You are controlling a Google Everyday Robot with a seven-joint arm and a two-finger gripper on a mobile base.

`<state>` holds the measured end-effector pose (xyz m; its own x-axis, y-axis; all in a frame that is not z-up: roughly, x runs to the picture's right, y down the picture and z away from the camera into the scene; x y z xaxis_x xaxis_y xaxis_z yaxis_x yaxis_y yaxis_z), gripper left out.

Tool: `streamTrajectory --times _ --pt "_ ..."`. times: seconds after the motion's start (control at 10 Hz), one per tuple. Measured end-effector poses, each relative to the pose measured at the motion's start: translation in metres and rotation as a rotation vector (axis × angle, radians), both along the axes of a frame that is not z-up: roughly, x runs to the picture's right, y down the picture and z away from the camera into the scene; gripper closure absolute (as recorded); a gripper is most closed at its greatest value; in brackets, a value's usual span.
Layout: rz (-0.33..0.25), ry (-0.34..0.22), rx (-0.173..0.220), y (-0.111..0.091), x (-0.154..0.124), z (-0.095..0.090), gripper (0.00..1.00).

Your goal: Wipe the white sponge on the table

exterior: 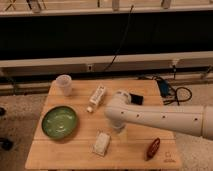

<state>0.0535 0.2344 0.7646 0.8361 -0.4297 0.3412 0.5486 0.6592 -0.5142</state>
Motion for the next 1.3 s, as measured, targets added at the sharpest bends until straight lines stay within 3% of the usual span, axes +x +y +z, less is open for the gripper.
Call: streamTrajectory --times 0.4,1.3 --pt "-0.054 -0.039 -0.018 0.015 -0.017 -0.001 0.2" --pt "-0.083 -0.073 -0.018 0.025 -0.031 0.023 0.2"
